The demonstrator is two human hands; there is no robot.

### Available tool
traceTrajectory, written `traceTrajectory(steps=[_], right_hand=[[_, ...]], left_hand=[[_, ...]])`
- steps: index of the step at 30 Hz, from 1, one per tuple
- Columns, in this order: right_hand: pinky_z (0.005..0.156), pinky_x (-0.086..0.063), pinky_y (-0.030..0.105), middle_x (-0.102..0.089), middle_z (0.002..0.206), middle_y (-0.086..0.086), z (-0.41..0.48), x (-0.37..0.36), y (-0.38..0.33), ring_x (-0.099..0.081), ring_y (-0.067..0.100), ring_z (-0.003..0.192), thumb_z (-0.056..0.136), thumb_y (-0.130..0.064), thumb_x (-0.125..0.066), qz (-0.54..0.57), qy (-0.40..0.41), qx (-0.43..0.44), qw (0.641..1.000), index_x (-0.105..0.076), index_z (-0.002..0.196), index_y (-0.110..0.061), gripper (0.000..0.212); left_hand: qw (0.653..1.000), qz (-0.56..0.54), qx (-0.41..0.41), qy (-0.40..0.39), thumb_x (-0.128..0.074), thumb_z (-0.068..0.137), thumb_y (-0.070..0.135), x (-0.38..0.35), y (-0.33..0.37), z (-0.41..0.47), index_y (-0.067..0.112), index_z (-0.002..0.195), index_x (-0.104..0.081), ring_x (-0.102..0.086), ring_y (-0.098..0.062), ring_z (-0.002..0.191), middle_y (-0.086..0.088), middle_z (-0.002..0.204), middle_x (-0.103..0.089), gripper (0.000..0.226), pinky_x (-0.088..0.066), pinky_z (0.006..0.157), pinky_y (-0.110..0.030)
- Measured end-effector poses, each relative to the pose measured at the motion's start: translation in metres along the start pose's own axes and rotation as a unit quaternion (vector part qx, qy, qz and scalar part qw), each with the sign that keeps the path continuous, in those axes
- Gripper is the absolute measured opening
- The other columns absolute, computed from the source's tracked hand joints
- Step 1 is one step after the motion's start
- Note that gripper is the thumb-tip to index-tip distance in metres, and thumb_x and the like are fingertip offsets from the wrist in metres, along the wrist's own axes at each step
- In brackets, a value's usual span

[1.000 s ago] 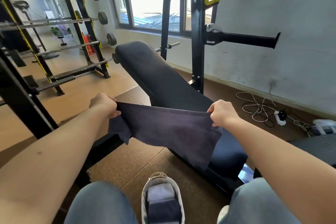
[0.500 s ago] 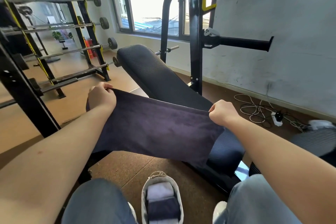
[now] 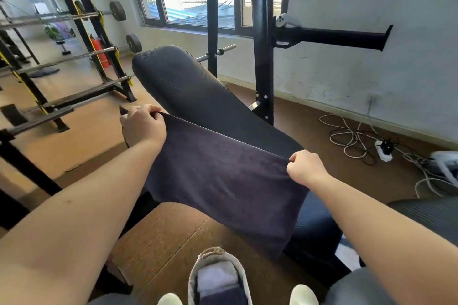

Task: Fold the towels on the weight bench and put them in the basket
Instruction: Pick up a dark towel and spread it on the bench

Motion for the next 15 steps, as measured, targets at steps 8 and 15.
traceTrajectory(steps=[8, 15], right_hand=[[0.072, -0.043, 0.031, -0.070, 0.101, 0.014, 0.072, -0.031, 0.023, -0.055, 0.032, 0.083, 0.087, -0.009, -0.052, 0.011, 0.017, -0.056, 0.998, -0.070, 0.088, -0.015, 0.018], [0.078, -0.047, 0.031, -0.071, 0.114, 0.015, 0.113, -0.035, 0.042, -0.064, 0.037, 0.105, 0.089, -0.010, -0.051, 0.006, 0.022, -0.099, 0.995, -0.071, 0.108, -0.014, 0.028]], left_hand=[[0.996, -0.015, -0.076, -0.043, -0.052, 0.102, 0.017, -0.089, 0.034, 0.038, 0.017, 0.119, -0.072, -0.046, -0.033, 0.125, -0.016, 0.133, -0.055, 0.026, -0.045, 0.101, -0.039], [0.980, 0.095, -0.157, -0.078, -0.054, 0.102, 0.025, -0.146, 0.055, 0.066, 0.024, 0.114, -0.073, -0.051, -0.038, 0.120, -0.014, 0.130, -0.060, 0.023, -0.045, 0.098, -0.050]])
Point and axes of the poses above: each hand's wrist, its own z-axis towards the middle knuckle, its own x-axis out of the back of the hand, y = z × x, the point moved 1 cm from there along z, towards the middle knuckle
